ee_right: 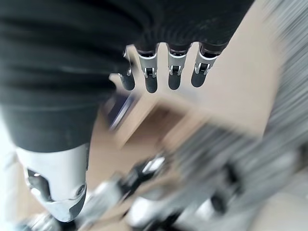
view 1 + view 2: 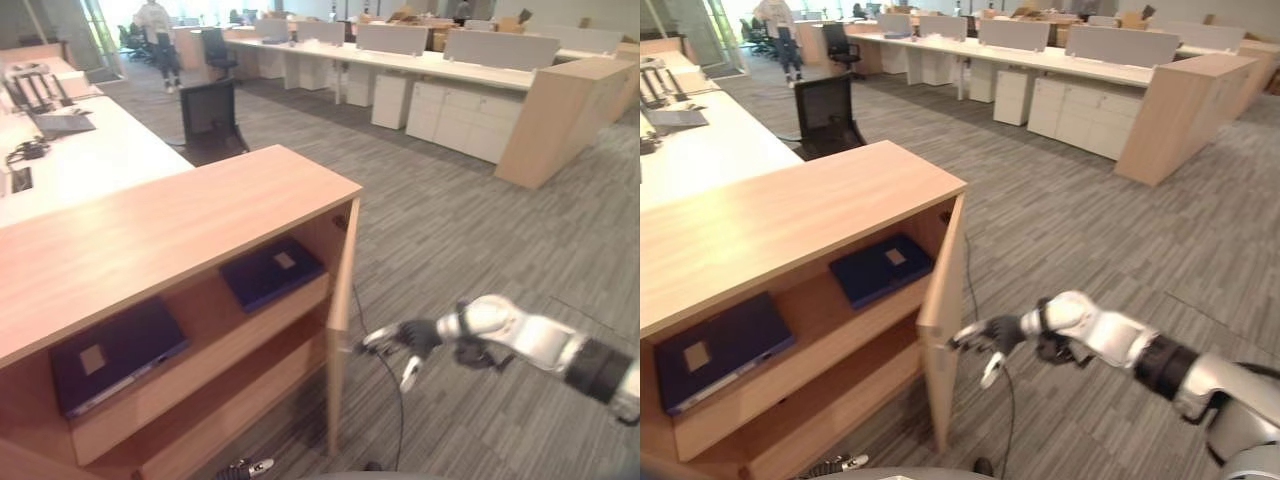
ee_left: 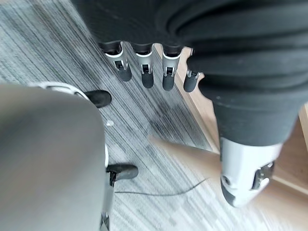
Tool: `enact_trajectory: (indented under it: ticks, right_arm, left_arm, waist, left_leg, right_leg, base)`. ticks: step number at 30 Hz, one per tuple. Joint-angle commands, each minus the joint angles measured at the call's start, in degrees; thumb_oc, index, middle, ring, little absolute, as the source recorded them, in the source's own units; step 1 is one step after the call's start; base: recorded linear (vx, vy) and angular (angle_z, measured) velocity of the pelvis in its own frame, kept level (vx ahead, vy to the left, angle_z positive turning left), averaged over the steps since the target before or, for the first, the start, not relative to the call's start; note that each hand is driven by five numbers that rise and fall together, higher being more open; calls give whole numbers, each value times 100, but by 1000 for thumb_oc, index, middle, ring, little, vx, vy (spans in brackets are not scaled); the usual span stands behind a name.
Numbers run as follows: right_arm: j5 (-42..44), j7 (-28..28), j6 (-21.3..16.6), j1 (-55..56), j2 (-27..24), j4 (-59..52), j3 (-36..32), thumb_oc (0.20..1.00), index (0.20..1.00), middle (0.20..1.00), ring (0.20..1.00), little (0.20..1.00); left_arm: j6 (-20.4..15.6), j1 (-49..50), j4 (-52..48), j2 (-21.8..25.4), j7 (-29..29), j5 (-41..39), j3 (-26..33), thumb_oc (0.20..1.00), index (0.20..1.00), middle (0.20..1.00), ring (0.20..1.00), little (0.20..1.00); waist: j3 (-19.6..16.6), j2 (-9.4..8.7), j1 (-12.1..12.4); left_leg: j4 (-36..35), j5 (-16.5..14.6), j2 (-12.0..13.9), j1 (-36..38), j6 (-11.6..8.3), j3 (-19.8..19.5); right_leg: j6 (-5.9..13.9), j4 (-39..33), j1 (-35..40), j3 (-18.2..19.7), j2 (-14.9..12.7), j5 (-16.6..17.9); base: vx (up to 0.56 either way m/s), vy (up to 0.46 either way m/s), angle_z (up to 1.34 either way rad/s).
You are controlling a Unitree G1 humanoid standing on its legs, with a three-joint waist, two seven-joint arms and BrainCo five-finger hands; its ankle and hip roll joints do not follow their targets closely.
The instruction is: Put the empty folder in the office cabinet
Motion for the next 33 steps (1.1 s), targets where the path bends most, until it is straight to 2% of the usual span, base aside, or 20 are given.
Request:
enact_trajectory:
  ticks: [1, 6, 8, 9, 11, 12, 14, 15, 16, 17, 19, 20, 23, 26, 29, 30, 33]
  right_arm:
    - [764, -42, -163, -605, 88, 76, -74, 1000, 1000, 1000, 1000, 1000]
    - [871, -107, -192, -562, 259, 76, -207, 1000, 1000, 1000, 1000, 1000]
    - [944, -161, -150, -213, 563, 218, -436, 1000, 1000, 1000, 1000, 1000]
    - [839, -264, -179, 41, 907, 493, -589, 1000, 1000, 1000, 1000, 1000]
    - [84, -429, -261, 329, 1306, 995, -645, 1000, 1000, 1000, 1000, 1000]
    - [-606, -522, -357, 552, 1503, 1425, -711, 1000, 1000, 1000, 1000, 1000]
    - [-1553, -868, -500, 1175, 1977, 2493, -1127, 1000, 1000, 1000, 1000, 1000]
    - [-2242, -1258, -624, 1404, 2211, 3205, -1458, 1000, 1000, 1000, 1000, 1000]
    - [-2584, -1439, -659, 1452, 2351, 3528, -1594, 1000, 1000, 1000, 1000, 1000]
    - [-3382, -1809, -693, 1616, 2708, 4483, -1887, 1000, 1000, 1000, 1000, 1000]
    - [-3823, -2028, -615, 1892, 3035, 5265, -2149, 1000, 1000, 1000, 1000, 1000]
    - [-3661, -2265, -457, 2184, 3646, 6724, -2641, 1000, 1000, 1000, 1000, 1000]
    - [-3236, -2754, -336, 2360, 3984, 8050, -3549, 1000, 1000, 1000, 1000, 1000]
    - [-2849, -3196, -319, 2409, 3972, 8534, -4208, 1000, 1000, 1000, 1000, 1000]
    - [-2491, -3263, -348, 2474, 3944, 8466, -4381, 1000, 1000, 1000, 1000, 1000]
    - [-2189, -3286, -431, 2546, 3964, 8327, -4449, 1000, 1000, 1000, 1000, 1000]
    - [-2039, -3333, -481, 2634, 4031, 8364, -4487, 1000, 1000, 1000, 1000, 1000]
  left_arm:
    - [-123, -341, 191, 101, 21, 270, 61, 1000, 1000, 1000, 1000, 1000]
    - [-159, -282, 129, 103, 1, 426, -18, 1000, 1000, 1000, 1000, 1000]
    - [-158, -263, 110, 90, -32, 503, -93, 1000, 1000, 1000, 1000, 1000]
    - [-166, -273, 125, 76, -41, 542, -156, 1000, 1000, 1000, 1000, 1000]
    - [-159, -319, 75, 45, -81, 541, -244, 1000, 1000, 1000, 1000, 1000]
    - [-155, -323, 10, 31, -114, 573, -353, 1000, 1000, 1000, 1000, 1000]
    - [-154, -291, -85, 15, -155, 697, -681, 1000, 1000, 1000, 1000, 1000]
    - [-140, -328, -95, 51, -114, 664, -802, 1000, 1000, 1000, 1000, 1000]
    - [-122, -377, -98, 72, -58, 659, -854, 1000, 1000, 1000, 1000, 1000]
    - [-105, -476, -36, 118, 89, 787, -1005, 1000, 1000, 1000, 1000, 1000]
    - [-72, -549, 18, 186, 183, 974, -1162, 1000, 1000, 1000, 1000, 1000]
    - [-84, -551, 47, 224, 199, 1074, -1343, 1000, 1000, 1000, 1000, 1000]
    - [-62, -482, 45, 173, 259, 613, -1167, 1000, 1000, 1000, 1000, 1000]
    - [-25, -455, 113, 66, 371, 128, -955, 1000, 1000, 1000, 1000, 1000]
    - [-23, -394, 52, -1, 355, -297, -799, 1000, 1000, 1000, 1000, 1000]
    - [-46, -347, 32, -50, 349, -441, -719, 1000, 1000, 1000, 1000, 1000]
    - [-29, -247, 105, -180, 356, -401, -747, 1000, 1000, 1000, 1000, 1000]
  waist:
    - [552, -158, 133]
    - [513, -225, 190]
    - [510, -241, 233]
    - [514, -237, 268]
    - [550, -209, 306]
    - [560, -181, 316]
    - [619, -82, 336]
    - [759, 16, 294]
    - [802, 51, 259]
    - [845, 128, 182]
    - [818, 138, 107]
    - [679, 134, 187]
    - [489, 185, 361]
    - [476, 181, 467]
    - [492, 182, 496]
    - [543, 181, 485]
    - [612, 173, 536]
  left_leg:
    - [270, -447, -10, -5, 191, -120]
    - [281, -446, -56, -22, 232, -92]
    - [280, -437, -102, -52, 264, -135]
    - [280, -419, -147, -97, 286, -187]
    - [260, -391, -229, -165, 319, -310]
    - [250, -373, -299, -222, 347, -425]
    - [227, -309, -447, -297, 407, -750]
    - [209, -250, -466, -333, 443, -1018]
    - [191, -214, -473, -363, 456, -1129]
    - [161, -195, -497, -351, 469, -1470]
    - [213, -183, -552, -398, 473, -1848]
    - [263, -152, -658, -504, 439, -2343]
    - [281, -116, -619, -552, 290, -2765]
    - [384, -147, -509, -594, 111, -3080]
    - [444, -149, -401, -602, 16, -3182]
    - [505, -136, -308, -623, -77, -3269]
    - [579, -109, -220, -663, -184, -3432]
  right_leg:
    - [310, 61, 308, 142, -305, -267]
    - [364, 95, 267, 94, -387, -185]
    - [382, 112, 242, 37, -442, -139]
    - [390, 117, 223, -20, -493, -100]
    - [408, 127, 197, -89, -574, -61]
    - [427, 146, 186, -158, -640, -54]
    - [446, 331, 180, -296, -796, -133]
    - [465, 725, 88, -214, -885, -276]
    - [459, 860, 39, -58, -891, -360]
    - [457, 1125, 58, 501, -766, -601]
    - [445, 1191, 165, 1043, -604, -819]
    - [367, 1006, 408, 1011, -569, -974]
    - [288, 678, 749, 524, -459, -1065]
    - [137, 403, 999, 217, -302, -1154]
    - [52, 335, 1086, 71, -204, -1203]
    - [-27, 312, 1134, -35, -100, -1255]
    - [-118, 303, 1202, -186, 6, -1324]
  base:
    - [-55, 52, -2]
    - [-44, 47, -9]
    - [-86, 65, 1]
    - [-119, 91, 11]
    - [-124, 100, 32]
    - [-95, 117, 50]
    - [-114, 126, 73]
    - [-140, 64, 87]
    - [-142, 19, 106]
    - [-67, -14, 112]
    - [39, -110, 162]
    - [145, -227, 157]
    - [162, -300, 168]
    - [78, -262, 72]
    - [55, -237, 38]
    - [25, -298, 33]
    - [0, -187, 32]
